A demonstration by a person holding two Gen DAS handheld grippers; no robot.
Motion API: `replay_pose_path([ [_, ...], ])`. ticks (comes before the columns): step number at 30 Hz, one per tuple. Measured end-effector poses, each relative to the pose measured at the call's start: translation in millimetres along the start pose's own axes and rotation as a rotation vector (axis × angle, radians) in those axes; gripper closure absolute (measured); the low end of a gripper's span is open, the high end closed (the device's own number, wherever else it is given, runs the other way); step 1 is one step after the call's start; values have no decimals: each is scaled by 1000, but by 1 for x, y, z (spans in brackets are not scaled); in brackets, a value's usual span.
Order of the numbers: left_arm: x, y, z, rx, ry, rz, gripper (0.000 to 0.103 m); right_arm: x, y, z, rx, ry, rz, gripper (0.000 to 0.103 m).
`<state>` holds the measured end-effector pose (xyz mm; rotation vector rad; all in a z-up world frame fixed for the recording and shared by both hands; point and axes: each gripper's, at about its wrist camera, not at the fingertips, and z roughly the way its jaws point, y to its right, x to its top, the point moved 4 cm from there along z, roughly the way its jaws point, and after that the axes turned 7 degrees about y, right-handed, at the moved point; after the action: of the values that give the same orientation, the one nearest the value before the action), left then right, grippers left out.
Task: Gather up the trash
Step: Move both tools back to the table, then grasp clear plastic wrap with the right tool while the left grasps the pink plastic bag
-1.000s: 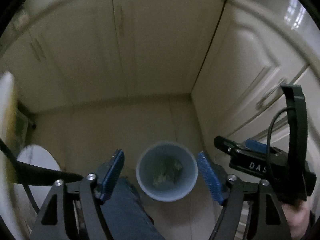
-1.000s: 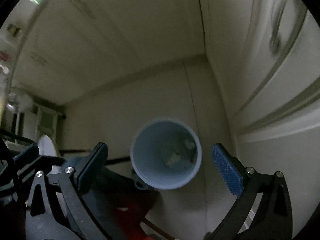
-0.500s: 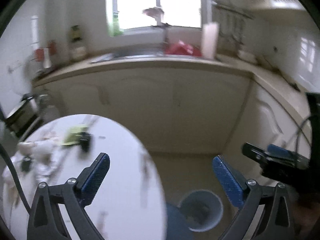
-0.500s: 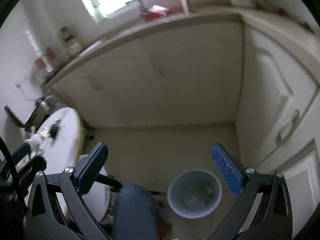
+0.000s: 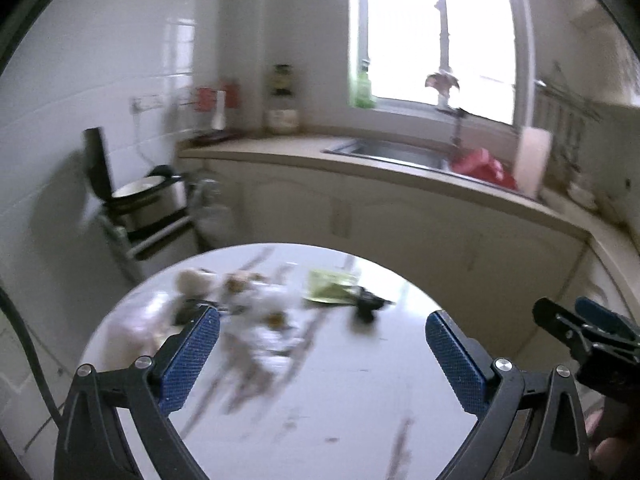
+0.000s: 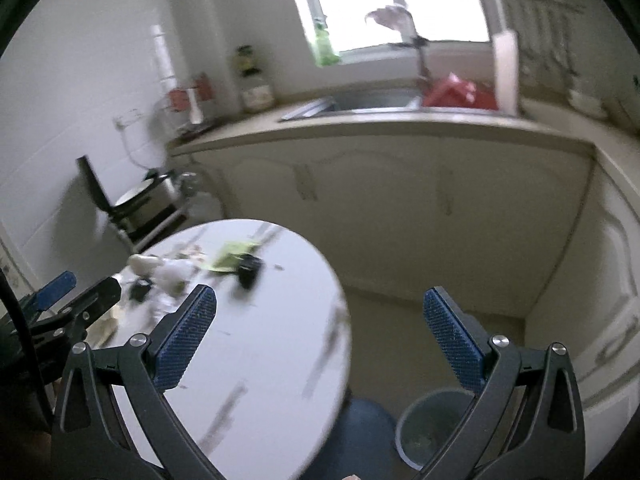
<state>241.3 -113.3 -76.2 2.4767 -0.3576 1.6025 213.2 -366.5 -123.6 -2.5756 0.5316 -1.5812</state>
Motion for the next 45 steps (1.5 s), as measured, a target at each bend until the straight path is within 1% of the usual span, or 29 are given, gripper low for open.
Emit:
replay_pose_path([
  [4,-6,-33,-27,80,25,-36,1,7,-50,1,54,32,-55,0],
  [8,-15,-55,-52,143,60,-63,1,11,-98,3,115,53,-115,0],
  [10,-20,-65,-59,175,63,-75,1,11,-119,4,142,61,-145,0],
  [14,-37,-85,-71,224,41,-111,1,7,-148,14,180,46,-182,0],
  [20,-48,-105,-75,253,2,-154,1,2,-172,33,200,9,-226,0],
  [25,-42,-123,-48,270,-77,-181,1,-10,-180,55,203,-59,-250,0],
  [29,-40,-135,-28,270,-136,-196,1,-28,-181,85,209,-148,-254,0],
  [31,-33,-144,-11,268,-166,-204,1,-38,-180,101,220,-196,-248,1],
  [38,-45,-159,36,255,-259,-217,1,-70,-185,151,237,-342,-264,10],
  [43,-43,-171,58,258,-291,-234,1,-87,-207,178,262,-399,-319,18],
  [45,-42,-175,67,257,-298,-241,1,-92,-217,186,271,-406,-345,19],
])
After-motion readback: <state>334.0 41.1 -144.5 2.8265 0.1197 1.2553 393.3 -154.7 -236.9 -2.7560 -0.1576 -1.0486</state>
